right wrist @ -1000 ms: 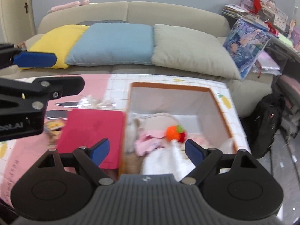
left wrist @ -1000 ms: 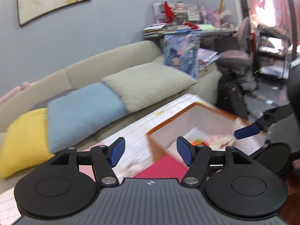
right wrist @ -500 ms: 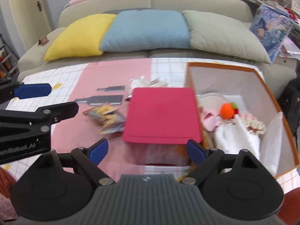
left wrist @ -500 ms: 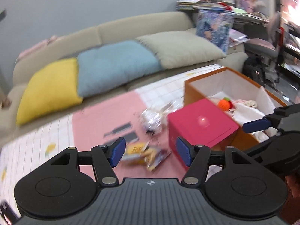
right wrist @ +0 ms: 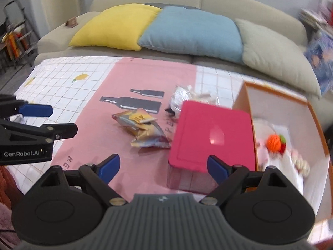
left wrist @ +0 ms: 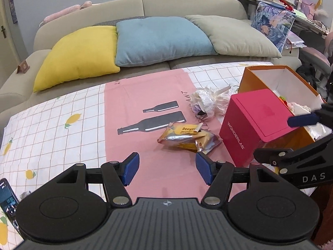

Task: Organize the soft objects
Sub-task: 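Move both open tools down toward the snack packet and clear tissue bag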

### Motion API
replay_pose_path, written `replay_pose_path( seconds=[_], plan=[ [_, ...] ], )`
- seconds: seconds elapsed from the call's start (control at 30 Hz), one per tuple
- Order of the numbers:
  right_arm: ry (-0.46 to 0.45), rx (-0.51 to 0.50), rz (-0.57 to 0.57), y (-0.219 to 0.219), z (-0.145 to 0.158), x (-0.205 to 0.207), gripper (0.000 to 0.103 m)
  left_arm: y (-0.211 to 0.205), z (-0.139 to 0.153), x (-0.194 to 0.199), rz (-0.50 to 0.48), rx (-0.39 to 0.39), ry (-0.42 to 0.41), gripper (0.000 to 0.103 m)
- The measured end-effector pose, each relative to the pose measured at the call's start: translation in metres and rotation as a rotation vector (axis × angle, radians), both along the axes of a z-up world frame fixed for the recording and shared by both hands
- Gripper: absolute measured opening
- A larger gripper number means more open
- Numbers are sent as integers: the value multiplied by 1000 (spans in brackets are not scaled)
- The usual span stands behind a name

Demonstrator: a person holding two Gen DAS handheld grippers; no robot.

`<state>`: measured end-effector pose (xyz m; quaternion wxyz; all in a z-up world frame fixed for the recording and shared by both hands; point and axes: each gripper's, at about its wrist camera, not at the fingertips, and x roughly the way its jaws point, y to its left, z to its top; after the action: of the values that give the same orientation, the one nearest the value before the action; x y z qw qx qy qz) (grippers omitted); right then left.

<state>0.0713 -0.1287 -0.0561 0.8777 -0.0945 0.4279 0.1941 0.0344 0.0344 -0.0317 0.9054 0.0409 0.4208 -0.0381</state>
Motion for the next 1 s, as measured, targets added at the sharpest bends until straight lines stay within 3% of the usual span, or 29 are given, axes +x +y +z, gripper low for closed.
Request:
replay_pose_path(
  seconds=[0.33,0.53,0.8,1.0],
  plan=[
    [-41,-102,221,26,2,39,64,7,-8,19,-85,22,-7,74],
    [-58,-181,345,39,-5,65,53,5,-24,36,-150,20,24,81],
    [-14,-206,402,42,-18,98,52,-10,-48,66,-274,103,26,81],
    [10,-214,400,40,-23,123,53,-10,-75,92,-334,160,91,78]
  ],
)
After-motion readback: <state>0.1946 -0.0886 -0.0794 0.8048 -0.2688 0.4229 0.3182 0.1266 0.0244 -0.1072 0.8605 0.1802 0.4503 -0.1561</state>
